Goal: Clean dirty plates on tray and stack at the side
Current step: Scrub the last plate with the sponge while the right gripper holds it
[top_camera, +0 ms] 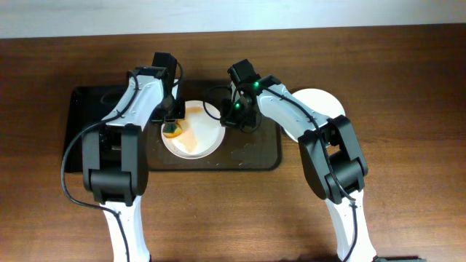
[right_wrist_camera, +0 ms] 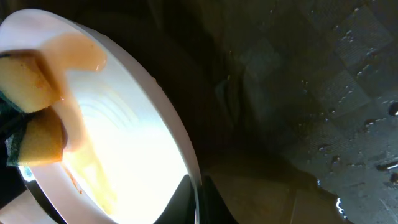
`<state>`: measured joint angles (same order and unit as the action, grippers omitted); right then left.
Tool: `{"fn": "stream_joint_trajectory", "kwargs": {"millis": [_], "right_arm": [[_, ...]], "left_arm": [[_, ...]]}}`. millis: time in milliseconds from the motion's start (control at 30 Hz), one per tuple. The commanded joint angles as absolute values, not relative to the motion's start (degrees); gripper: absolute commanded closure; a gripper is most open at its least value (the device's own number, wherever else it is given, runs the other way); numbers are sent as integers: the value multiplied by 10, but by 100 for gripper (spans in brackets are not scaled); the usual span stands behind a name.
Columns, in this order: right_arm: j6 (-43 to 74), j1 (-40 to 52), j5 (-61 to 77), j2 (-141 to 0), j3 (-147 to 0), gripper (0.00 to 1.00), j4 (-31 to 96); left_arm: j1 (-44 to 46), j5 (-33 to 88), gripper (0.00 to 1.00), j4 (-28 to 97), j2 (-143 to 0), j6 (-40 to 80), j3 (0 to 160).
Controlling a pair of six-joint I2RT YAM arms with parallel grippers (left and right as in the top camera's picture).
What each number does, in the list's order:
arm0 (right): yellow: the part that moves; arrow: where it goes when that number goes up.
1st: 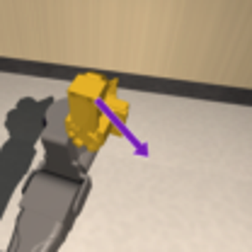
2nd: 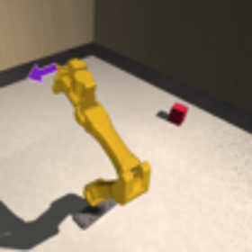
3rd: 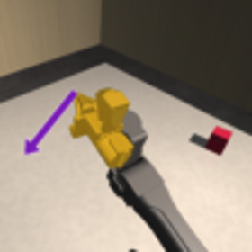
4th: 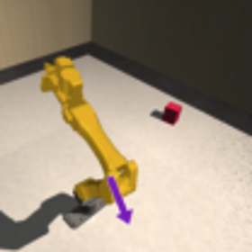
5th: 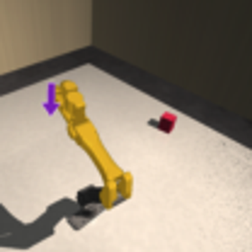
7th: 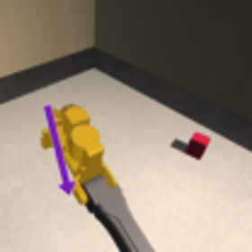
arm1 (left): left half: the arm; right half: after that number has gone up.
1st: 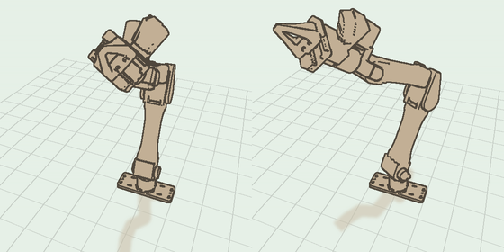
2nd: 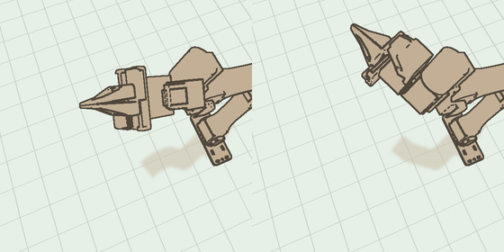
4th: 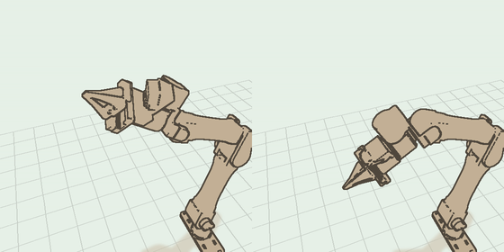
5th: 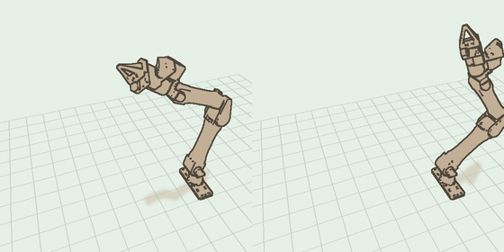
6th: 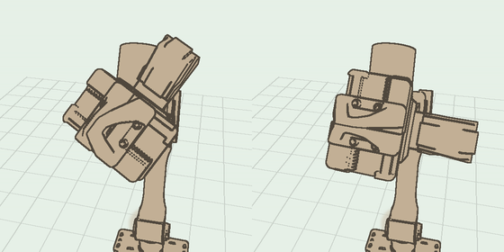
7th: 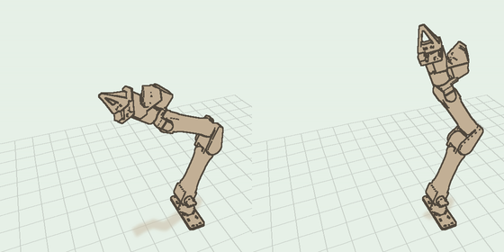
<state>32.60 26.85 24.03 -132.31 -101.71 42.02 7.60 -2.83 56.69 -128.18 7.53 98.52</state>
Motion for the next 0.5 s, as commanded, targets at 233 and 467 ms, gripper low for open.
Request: {"fn": "stream_joint_trajectory", "kwargs": {"millis": [233, 467], "right_arm": [[328, 258, 222, -1326, -1009, 96, 428], [328, 258, 221, -1326, -1009, 96, 428]], "left_arm": [[59, 275, 100, 700, -1306, -244, 967], [58, 282, 100, 515, -1306, -174, 967]]}}
